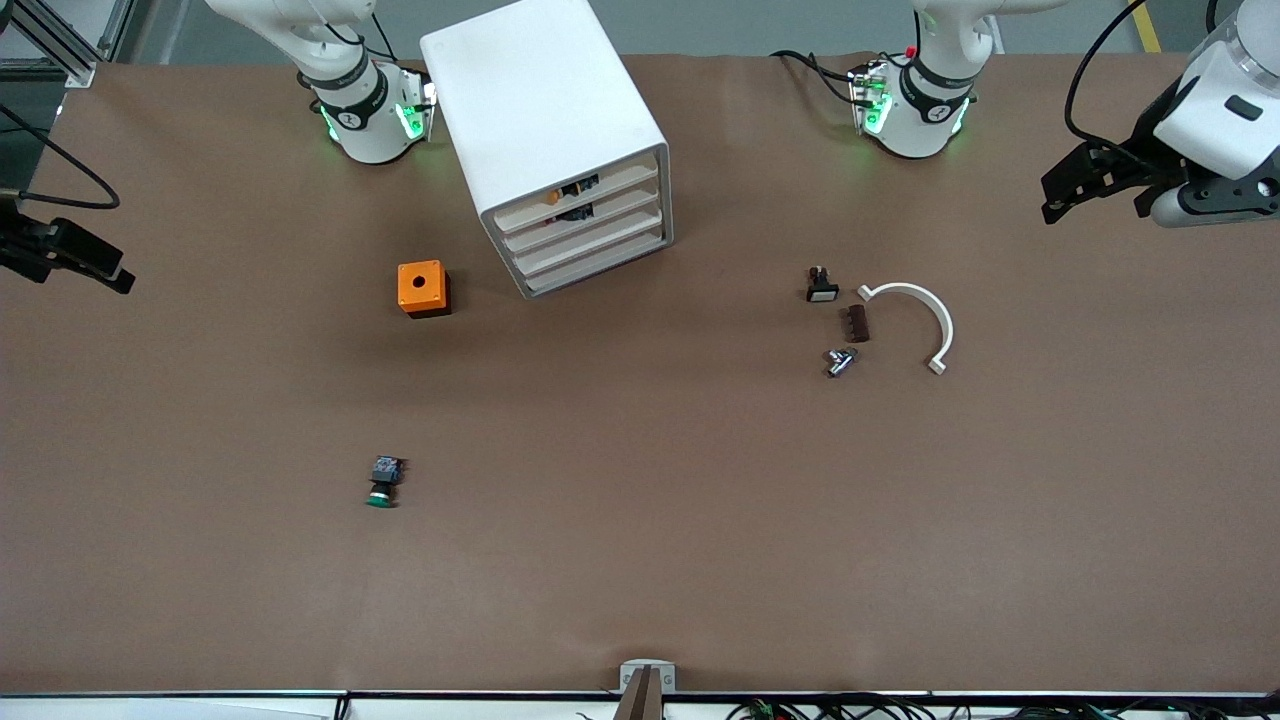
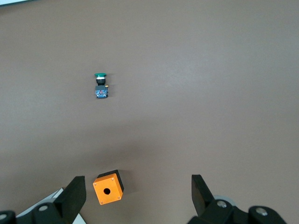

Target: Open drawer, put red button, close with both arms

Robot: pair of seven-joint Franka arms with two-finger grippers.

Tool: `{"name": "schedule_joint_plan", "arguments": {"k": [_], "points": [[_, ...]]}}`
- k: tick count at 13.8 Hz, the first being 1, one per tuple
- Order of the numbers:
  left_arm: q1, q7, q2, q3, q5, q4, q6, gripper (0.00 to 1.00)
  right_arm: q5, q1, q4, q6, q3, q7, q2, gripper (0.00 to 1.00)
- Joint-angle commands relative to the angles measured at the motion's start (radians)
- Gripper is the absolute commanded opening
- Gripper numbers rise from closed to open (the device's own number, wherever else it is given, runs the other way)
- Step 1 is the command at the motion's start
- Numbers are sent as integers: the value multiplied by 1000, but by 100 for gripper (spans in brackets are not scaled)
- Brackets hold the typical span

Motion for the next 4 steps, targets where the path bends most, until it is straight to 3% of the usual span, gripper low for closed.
{"name": "schedule_joint_plan", "arguments": {"k": [1, 4], "points": [[17, -5, -5, -4, -17, -2, -6, 100, -13, -16, 1, -4, 13, -11, -14, 100], [30, -3, -7, -3, -17, 0, -7, 100, -13, -16, 2, -2, 13, -11, -14, 100]]}}
